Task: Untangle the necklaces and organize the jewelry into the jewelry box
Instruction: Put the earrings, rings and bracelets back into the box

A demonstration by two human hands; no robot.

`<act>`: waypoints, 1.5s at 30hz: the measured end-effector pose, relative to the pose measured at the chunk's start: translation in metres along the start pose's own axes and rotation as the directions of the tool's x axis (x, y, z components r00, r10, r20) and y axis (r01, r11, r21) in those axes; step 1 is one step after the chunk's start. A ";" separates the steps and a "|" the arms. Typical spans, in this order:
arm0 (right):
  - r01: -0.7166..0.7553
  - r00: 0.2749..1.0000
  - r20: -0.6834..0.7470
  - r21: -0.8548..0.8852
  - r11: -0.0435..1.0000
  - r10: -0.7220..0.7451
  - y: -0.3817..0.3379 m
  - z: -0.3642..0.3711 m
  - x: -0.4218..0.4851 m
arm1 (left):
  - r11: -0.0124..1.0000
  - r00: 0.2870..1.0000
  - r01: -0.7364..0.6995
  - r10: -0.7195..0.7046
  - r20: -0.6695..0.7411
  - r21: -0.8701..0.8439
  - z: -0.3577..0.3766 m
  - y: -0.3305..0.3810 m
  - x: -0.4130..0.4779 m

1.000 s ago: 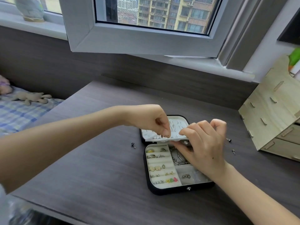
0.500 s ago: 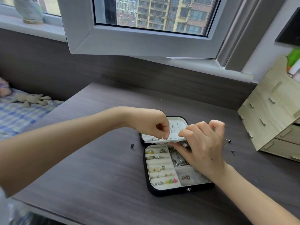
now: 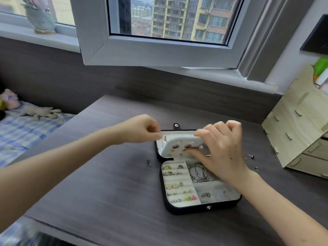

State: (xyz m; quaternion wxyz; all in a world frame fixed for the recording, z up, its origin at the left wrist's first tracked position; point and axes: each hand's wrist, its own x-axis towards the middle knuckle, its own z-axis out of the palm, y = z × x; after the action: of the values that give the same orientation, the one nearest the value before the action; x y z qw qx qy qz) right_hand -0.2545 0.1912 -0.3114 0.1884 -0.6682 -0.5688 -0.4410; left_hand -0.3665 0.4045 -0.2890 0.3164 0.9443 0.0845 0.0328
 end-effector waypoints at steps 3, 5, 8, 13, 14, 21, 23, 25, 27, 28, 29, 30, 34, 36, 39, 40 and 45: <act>-0.041 0.994 0.105 0.040 0.998 0.037 0.007 0.006 0.014 | 0.991 1.000 0.009 -0.012 0.029 0.134 0.009 -0.018 -0.018; -0.081 0.980 0.188 0.042 0.996 0.071 0.010 0.011 0.024 | 0.987 0.996 0.007 -0.020 0.082 0.162 0.017 -0.022 -0.026; -0.150 0.941 0.314 0.040 0.988 0.130 0.014 0.019 0.031 | 0.987 0.994 -0.035 0.018 0.110 0.159 0.027 -0.022 -0.032; -0.262 0.842 0.503 0.070 0.962 0.193 0.015 0.026 0.037 | 0.950 0.991 -0.086 0.052 0.122 0.300 0.034 -0.018 -0.034; -0.289 0.819 0.535 0.076 0.954 0.206 0.015 0.027 0.037 | 0.949 0.993 -0.079 0.047 0.110 0.307 0.034 -0.018 -0.034; -0.336 0.788 0.578 0.115 0.935 0.212 0.017 0.031 0.034 | 0.924 0.983 0.157 -0.180 -0.034 -0.348 0.013 0.006 -0.043; -0.315 0.820 0.532 0.113 0.942 0.211 0.015 0.031 0.033 | 0.835 0.987 0.121 -0.161 -0.028 -0.537 0.006 0.017 -0.045; -0.287 0.897 0.396 0.178 0.941 0.198 0.008 0.027 0.032 | 0.750 0.990 0.079 -0.139 -0.039 -0.657 0.002 0.026 -0.045; -0.284 0.944 0.254 0.291 0.913 0.213 -0.007 0.018 0.034 | 0.677 0.989 0.058 -0.138 -0.048 -0.734 0.002 0.036 -0.042; -0.272 0.956 0.203 0.333 0.903 0.213 -0.015 0.014 0.034 | 0.636 0.988 0.060 -0.149 -0.046 -0.769 0.003 0.040 -0.040; -0.251 0.965 0.162 0.354 0.901 0.205 -0.022 0.011 0.033 | 0.593 0.986 0.068 -0.165 -0.038 -0.802 0.005 0.044 -0.038; -0.231 0.972 0.130 0.360 0.904 0.196 -0.028 0.009 0.031 | 0.553 0.984 0.080 -0.178 -0.024 -0.829 0.007 0.047 -0.037; -0.236 0.971 0.050 0.362 0.902 0.234 -0.031 0.006 0.021 | 0.442 0.982 0.104 -0.190 0.020 -0.891 0.017 0.053 -0.031; -0.244 0.966 0.009 0.375 0.894 0.260 -0.031 0.002 0.017 | 0.393 0.978 0.107 -0.205 0.026 -0.913 0.021 0.056 -0.028; -0.206 0.966 -0.070 0.364 0.908 0.247 -0.033 -0.002 0.017 | 0.299 0.971 0.149 -0.224 0.082 -0.943 0.025 0.060 -0.024; -0.188 0.967 -0.102 0.343 0.920 0.235 -0.032 -0.002 0.017 | 0.262 0.969 0.170 -0.221 0.112 -0.950 0.026 0.062 -0.023; -0.129 0.976 -0.144 0.226 0.965 0.165 -0.030 -0.001 0.017 | 0.314 0.956 0.262 -0.215 0.200 -0.913 0.018 0.062 -0.017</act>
State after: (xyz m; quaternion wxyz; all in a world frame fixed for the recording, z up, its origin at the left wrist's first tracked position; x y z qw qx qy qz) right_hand -0.2833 0.2097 -0.3046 0.3374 -0.6464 -0.5448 -0.4142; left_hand -0.3728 0.3417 -0.2664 0.7983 0.5739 0.1824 0.0084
